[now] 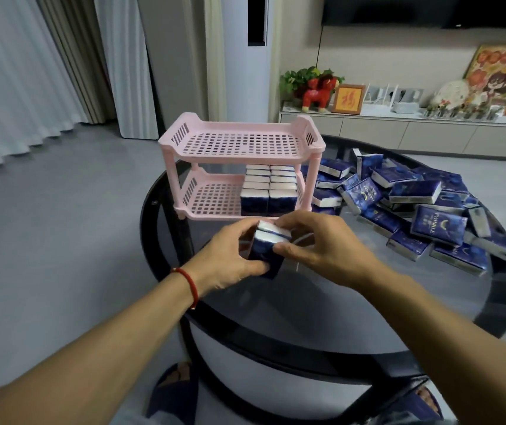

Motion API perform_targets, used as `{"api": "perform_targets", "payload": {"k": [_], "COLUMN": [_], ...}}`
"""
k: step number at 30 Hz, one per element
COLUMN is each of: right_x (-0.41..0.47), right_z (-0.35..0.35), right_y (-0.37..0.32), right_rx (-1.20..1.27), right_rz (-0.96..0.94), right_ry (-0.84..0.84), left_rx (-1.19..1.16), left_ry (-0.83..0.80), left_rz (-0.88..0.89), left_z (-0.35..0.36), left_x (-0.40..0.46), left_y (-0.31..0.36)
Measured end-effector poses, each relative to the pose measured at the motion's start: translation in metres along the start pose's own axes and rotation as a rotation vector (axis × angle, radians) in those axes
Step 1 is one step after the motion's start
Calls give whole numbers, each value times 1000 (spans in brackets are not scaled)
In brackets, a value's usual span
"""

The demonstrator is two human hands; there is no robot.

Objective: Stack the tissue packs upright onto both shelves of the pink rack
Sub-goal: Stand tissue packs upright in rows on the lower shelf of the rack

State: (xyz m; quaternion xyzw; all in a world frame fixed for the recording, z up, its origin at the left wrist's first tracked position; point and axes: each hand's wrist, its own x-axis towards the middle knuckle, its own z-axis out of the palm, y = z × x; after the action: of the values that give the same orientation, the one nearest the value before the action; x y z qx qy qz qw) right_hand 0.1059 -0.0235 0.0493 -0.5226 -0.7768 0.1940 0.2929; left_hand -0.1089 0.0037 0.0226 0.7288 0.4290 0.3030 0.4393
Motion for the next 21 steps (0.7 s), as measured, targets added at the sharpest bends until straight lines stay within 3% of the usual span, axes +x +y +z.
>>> {"api": "perform_targets", "payload": {"k": [7,12,14,21], "right_x": [14,29,31,53], "right_z": [16,14,12,12], "right_y": [-13,16,26,29], "right_rx": [-20,53,45,12], "right_rz": [-27,303,415,327], "right_ry": [11,360,411,363], "left_rx": [59,100,156,194], "left_ry": [8,272,382,657], "left_rz": [-45,-66,-74,-89], "left_z": [-30,-53,-58,-55], "left_x": [-3,4,8,39], "left_y": [-3,-5,-8,-13]}}
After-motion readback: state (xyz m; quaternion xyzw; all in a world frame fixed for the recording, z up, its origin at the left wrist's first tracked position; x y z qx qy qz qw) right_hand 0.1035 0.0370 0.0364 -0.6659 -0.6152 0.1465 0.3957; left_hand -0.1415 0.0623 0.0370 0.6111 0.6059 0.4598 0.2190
